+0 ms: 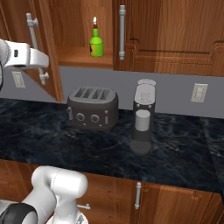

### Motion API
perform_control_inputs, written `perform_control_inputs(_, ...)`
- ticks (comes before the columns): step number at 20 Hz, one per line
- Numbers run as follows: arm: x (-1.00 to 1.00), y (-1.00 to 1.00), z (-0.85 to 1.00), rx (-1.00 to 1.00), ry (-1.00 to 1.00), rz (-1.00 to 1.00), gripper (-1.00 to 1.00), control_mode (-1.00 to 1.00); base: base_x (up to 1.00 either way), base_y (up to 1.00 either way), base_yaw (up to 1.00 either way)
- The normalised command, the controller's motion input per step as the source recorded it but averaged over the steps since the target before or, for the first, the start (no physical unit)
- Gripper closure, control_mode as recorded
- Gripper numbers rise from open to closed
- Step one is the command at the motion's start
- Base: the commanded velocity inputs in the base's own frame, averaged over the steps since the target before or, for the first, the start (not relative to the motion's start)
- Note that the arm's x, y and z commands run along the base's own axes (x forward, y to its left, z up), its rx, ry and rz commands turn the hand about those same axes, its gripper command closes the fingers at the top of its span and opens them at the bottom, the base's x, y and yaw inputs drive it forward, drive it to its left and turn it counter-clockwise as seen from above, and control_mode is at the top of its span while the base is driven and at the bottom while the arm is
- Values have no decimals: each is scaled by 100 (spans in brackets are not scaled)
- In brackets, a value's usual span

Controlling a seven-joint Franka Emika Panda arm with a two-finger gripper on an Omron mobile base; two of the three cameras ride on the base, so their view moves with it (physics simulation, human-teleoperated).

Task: Open the cabinet. Pick the spray and place it next to the sink. Then close the cabinet.

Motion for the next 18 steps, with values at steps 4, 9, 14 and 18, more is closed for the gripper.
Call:
perform_control_inputs(4,-17,51,0,-11,8,-15,100,-100,0,0,0)
perform_control_inputs(9,-2,28,0,-3,2,-7,-100,-100,0,0,0)
perform_control_inputs(14,-8,-5,-2,0,0,2,-100,-100,0,0,0)
perform_control_inputs(18,-53,-33,-9,0,-4,5,-100,-100,0,0,0)
